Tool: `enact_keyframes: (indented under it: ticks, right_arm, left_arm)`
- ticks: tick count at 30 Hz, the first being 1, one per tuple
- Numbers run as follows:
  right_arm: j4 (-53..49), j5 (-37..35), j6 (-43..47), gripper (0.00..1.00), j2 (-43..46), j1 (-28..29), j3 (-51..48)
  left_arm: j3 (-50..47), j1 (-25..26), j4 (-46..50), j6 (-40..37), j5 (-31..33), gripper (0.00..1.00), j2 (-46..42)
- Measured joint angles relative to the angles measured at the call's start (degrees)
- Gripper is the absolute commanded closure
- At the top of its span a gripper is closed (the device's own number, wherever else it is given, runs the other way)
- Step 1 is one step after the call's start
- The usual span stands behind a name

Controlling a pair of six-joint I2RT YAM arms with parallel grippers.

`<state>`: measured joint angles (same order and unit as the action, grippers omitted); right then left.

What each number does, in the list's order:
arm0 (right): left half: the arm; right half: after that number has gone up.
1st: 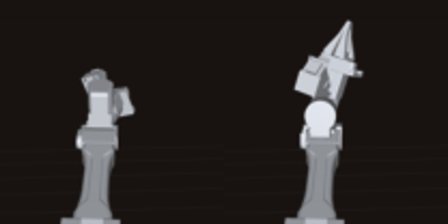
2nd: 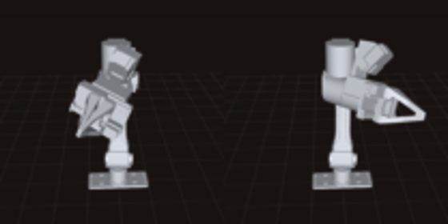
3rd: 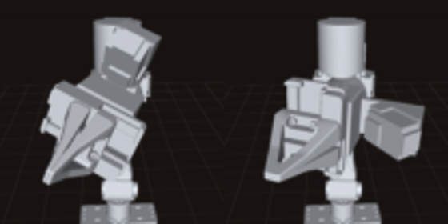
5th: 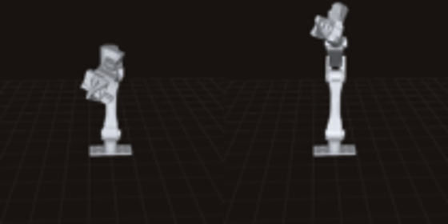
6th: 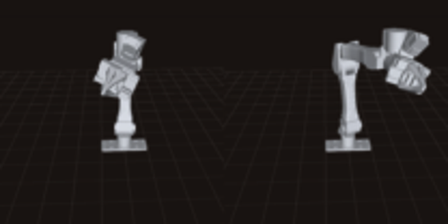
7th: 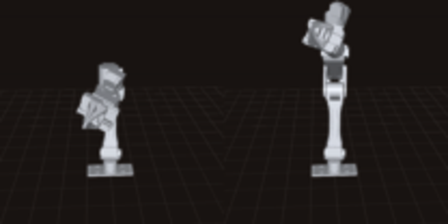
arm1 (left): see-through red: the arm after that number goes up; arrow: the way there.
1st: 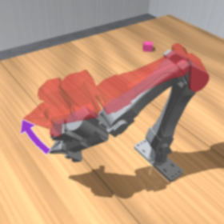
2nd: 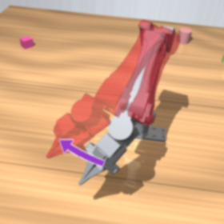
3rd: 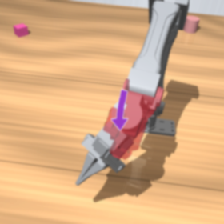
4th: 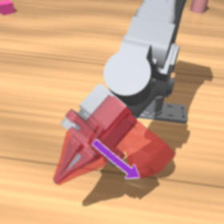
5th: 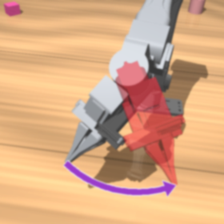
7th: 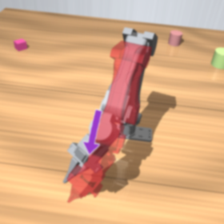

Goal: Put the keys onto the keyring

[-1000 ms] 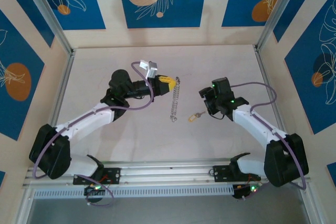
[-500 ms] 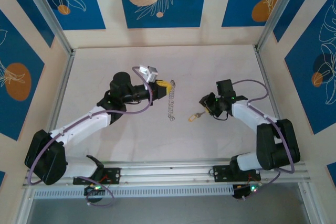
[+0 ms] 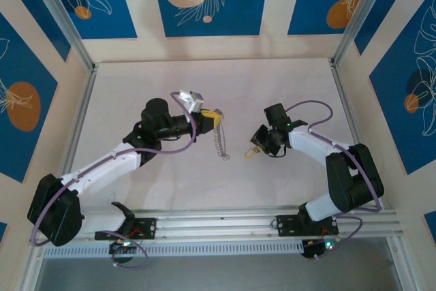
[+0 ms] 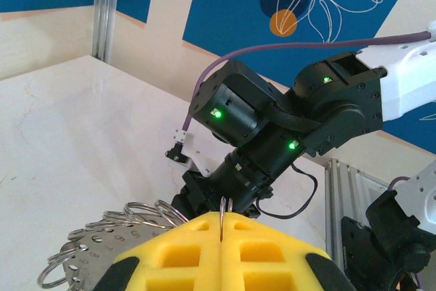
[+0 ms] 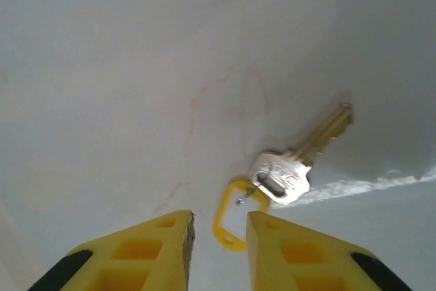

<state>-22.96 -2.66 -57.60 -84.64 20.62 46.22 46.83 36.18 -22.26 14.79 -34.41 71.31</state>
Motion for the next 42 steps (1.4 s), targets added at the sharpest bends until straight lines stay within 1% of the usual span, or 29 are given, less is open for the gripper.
enact_keyframes:
  ticks: [10,23,29,38,42]
  right_arm:
    - [-3.06,-3.13,-0.66,0.72,-2.25,1.97,3.04]
    - [-4.83,-4.72,-1.31,0.72,-8.11,3.06,6.21]
    - [-5.07,-4.92,-1.31,0.72,-8.83,3.06,6.34]
    - [-5.11,-4.94,-1.33,0.81,-9.29,3.06,6.73]
    - [-5.14,-4.94,-1.33,0.81,-9.29,3.06,6.73]
  left_arm:
    - [-1.60,0.22,-2.80,0.09,-0.72,1.00,0.02]
    - [-3.04,0.35,-6.25,0.31,-2.45,1.00,0.13]
    - [-3.52,0.37,-8.37,1.07,-2.99,1.00,0.48]
    - [-3.82,0.39,-10.40,1.81,-3.08,1.00,1.20]
    - [-4.28,0.39,-10.99,1.86,-3.08,1.00,1.25]
